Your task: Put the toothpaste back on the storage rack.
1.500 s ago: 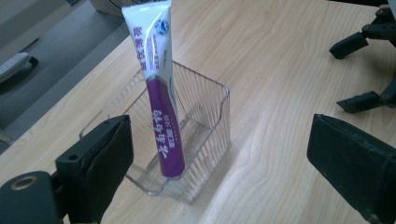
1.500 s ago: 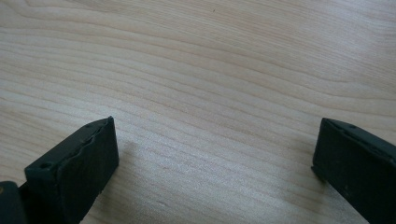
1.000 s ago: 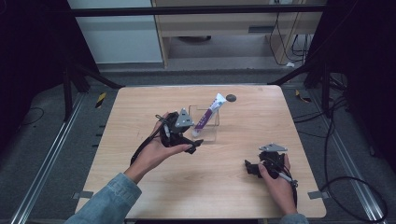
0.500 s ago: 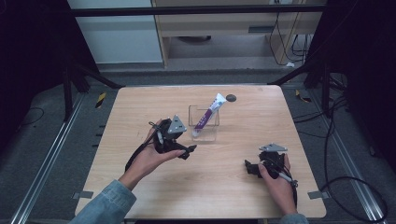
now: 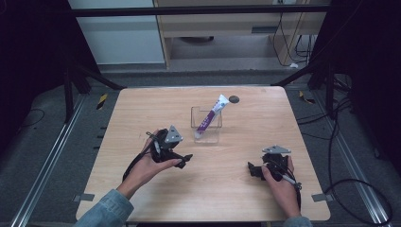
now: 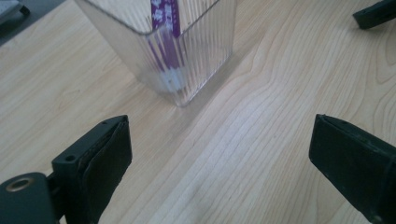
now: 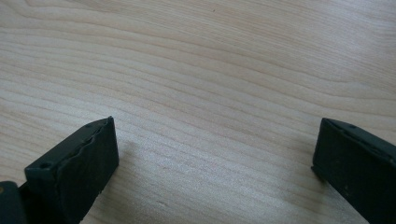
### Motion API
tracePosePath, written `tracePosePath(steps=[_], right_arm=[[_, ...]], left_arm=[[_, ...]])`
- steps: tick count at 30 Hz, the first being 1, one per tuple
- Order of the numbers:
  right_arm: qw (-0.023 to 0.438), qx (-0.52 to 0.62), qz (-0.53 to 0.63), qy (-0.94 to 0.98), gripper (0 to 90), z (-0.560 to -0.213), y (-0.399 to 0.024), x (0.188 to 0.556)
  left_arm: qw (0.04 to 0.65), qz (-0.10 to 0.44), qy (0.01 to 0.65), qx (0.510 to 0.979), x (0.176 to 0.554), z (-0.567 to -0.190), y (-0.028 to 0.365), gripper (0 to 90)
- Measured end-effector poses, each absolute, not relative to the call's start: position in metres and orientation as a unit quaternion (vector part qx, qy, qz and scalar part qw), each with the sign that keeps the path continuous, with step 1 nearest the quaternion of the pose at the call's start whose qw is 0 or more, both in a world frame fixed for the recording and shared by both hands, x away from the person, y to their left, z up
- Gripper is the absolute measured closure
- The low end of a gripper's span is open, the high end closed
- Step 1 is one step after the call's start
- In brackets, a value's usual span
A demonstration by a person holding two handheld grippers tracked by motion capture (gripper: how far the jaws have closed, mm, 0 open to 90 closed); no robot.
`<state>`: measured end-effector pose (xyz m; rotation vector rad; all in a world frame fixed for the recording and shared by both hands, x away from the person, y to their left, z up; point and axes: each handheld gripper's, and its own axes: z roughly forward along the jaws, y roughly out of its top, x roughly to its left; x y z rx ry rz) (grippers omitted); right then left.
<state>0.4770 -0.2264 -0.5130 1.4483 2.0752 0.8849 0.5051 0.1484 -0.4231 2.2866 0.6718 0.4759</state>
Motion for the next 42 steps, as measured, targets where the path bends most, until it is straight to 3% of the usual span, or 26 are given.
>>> tracePosePath(steps=[42], right_arm=[[0.229, 0.526, 0.321, 0.753, 0.4, -0.513, -0.226, 0.477]], left_arm=[[0.317, 0.192, 0.373, 0.851, 0.512, -0.472, 0.264, 5.5]])
